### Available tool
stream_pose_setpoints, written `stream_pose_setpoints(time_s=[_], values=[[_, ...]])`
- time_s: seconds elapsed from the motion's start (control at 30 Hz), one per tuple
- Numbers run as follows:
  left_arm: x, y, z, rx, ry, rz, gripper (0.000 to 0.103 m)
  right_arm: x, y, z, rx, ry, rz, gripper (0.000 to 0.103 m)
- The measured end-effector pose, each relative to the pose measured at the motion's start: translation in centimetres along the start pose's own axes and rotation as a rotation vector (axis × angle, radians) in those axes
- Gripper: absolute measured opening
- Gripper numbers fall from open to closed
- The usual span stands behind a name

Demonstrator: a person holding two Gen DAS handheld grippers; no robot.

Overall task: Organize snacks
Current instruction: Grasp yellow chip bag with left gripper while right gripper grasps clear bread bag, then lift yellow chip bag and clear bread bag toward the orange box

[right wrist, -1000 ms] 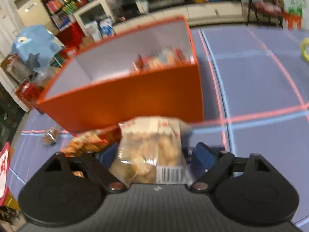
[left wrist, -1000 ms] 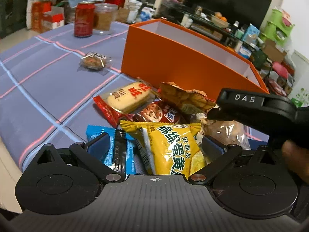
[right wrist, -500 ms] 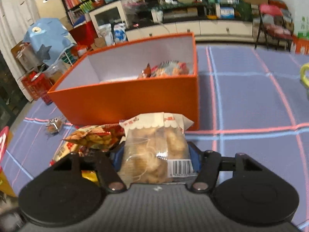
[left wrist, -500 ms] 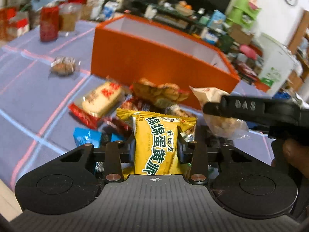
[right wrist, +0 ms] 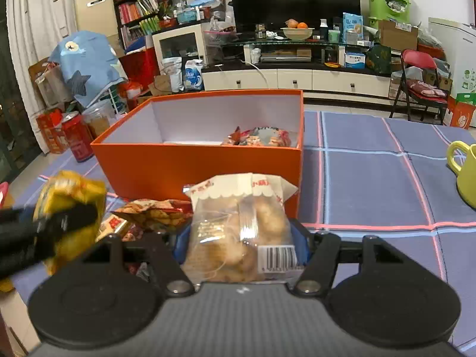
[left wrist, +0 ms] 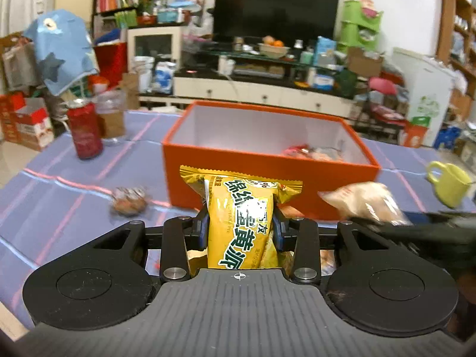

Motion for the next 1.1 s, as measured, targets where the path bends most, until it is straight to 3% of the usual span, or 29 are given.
stream_pose_setpoints(time_s=[0.13,0.47,1.1], values=[[-1.4,1.2,-1.7,-0.008,0.066,-0.032,0.009,-0.4,-0.1,-0.2,-0.009,-0.016,0.000,0.065],[-3.9,0.5,-4.3,-0.074,0.063,0.008,0.009,-2.1,0.0,0.4,0.002,-0.031,0.008,0.066],[-4.0,0.6,-3.9,-0.068,0.080,-0.006,0.009,-2.8,-0.4,0.1,-0.008,-0.022,0.026,0.066]])
Point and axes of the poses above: each gripper's, at about its wrist camera, not at the fingertips, and z roughly against the way its jaws point, x to its right, y to its top, the point moved 6 cm from there along -z, roughly the way its jaws point, and after that the axes turned 4 degrees about -y, right-handed, at the moved point
